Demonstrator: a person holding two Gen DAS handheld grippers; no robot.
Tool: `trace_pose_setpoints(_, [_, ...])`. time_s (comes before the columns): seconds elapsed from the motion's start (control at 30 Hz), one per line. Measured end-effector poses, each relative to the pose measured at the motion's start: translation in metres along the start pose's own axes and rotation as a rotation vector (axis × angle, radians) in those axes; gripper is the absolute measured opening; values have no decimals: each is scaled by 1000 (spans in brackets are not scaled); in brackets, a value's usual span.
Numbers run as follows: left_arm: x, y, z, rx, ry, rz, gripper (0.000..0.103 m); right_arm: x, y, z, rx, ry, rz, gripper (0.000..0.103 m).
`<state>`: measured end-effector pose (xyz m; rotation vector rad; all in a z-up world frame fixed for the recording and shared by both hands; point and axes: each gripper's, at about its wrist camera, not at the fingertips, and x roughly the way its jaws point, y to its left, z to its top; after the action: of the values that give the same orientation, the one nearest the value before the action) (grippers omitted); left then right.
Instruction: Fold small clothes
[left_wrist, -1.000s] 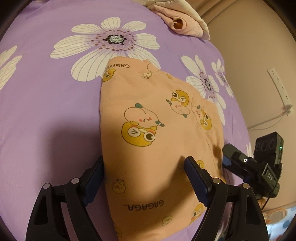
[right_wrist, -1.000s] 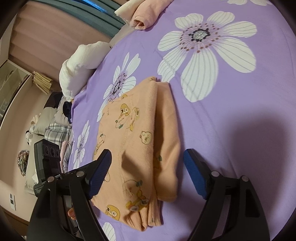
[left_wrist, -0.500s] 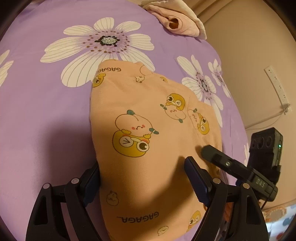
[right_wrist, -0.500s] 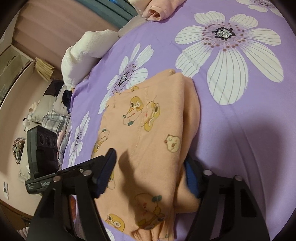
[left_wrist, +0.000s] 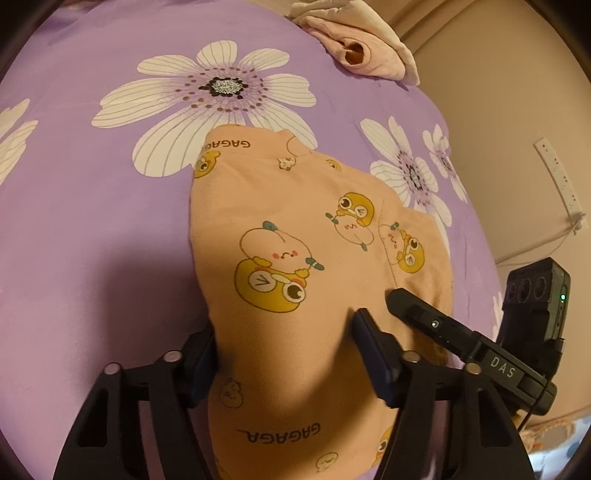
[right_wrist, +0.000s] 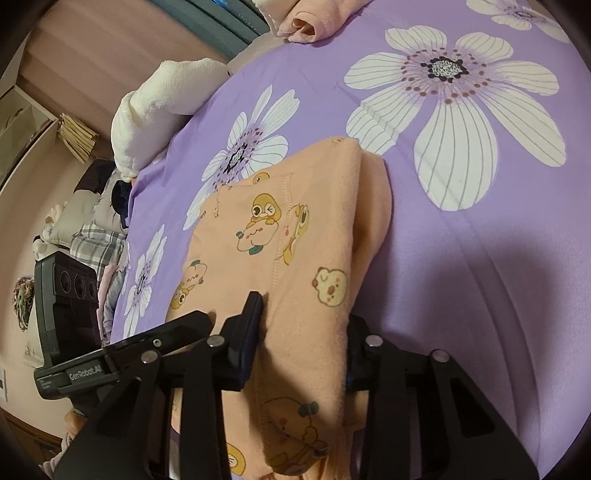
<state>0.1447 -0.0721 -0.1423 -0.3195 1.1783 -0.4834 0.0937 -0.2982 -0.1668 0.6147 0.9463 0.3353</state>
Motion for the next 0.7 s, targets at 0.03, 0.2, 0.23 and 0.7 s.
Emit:
trace_pose_setpoints(0.03, [-1,0,0,-1,1,0,59,-1,1,0,-2,-3,-3,33])
trace_pose_setpoints(0.2, [-4,2,-2,-15,-2,6,46,-6,8,-2,-23,-28,0,26])
trace_pose_setpoints(0.23, [-5,1,-3,-14,-4,6,42,-6,10,-2,-28,-32,-3,26])
trace_pose_setpoints(0.7, [-30,0,-11,-20,-54,-12,25,-24,54,-9,-164,-88,-13,23])
